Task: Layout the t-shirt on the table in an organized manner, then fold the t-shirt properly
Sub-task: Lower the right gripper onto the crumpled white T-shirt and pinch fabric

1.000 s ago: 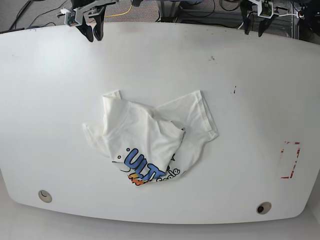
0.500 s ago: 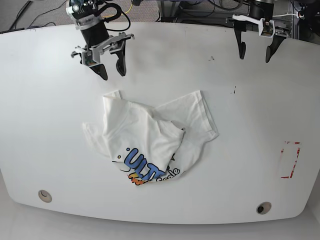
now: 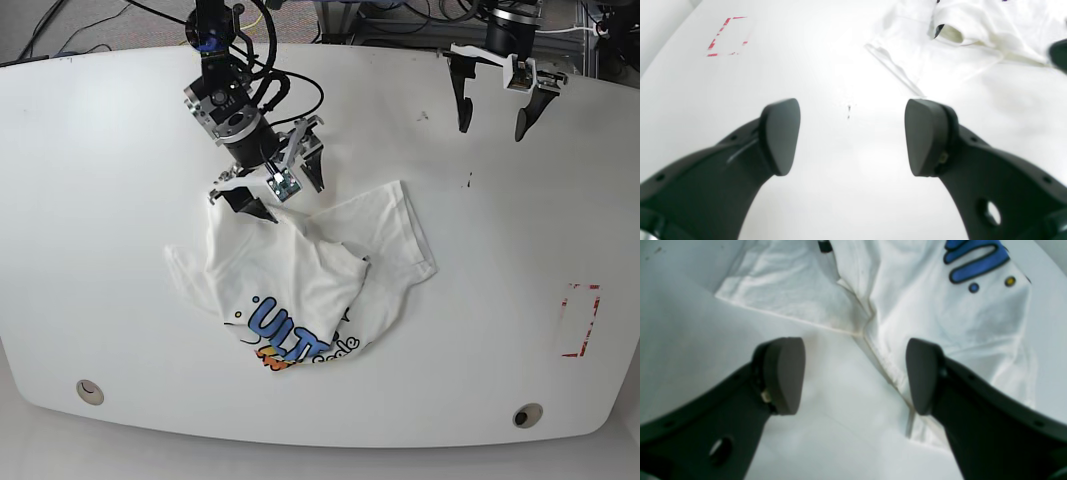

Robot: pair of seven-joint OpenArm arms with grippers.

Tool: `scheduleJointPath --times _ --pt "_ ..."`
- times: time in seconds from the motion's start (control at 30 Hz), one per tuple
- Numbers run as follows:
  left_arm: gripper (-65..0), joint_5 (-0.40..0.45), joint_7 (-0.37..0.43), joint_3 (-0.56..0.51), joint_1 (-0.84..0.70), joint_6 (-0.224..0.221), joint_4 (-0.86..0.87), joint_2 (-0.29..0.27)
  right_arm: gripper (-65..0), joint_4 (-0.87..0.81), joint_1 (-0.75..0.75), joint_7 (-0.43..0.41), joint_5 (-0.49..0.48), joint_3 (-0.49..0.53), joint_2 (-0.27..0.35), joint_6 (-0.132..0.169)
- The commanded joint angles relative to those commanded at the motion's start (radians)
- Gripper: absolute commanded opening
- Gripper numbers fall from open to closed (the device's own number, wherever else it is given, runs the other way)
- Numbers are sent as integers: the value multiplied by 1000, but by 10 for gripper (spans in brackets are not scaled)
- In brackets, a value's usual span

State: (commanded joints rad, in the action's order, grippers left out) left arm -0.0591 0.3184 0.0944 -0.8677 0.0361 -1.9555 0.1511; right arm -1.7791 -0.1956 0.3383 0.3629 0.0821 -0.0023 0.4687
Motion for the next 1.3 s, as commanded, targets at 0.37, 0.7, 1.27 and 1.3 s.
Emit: scheduleJointPath --times 0.37,0.7,1.27,1.3 --pt "-189 2 0 2 -2 0 0 0 -192 226 169 -14 2 2 0 0" --pt "-189 2 0 3 25 0 3 0 -347 370 241 -101 2 -2 2 -2" --pt "-186 2 -8 -2 89 0 8 34 -648 222 198 -52 2 -3 2 0" --pt "-186 2 -21 -2 97 0 8 34 -642 198 190 -43 2 -3 2 0"
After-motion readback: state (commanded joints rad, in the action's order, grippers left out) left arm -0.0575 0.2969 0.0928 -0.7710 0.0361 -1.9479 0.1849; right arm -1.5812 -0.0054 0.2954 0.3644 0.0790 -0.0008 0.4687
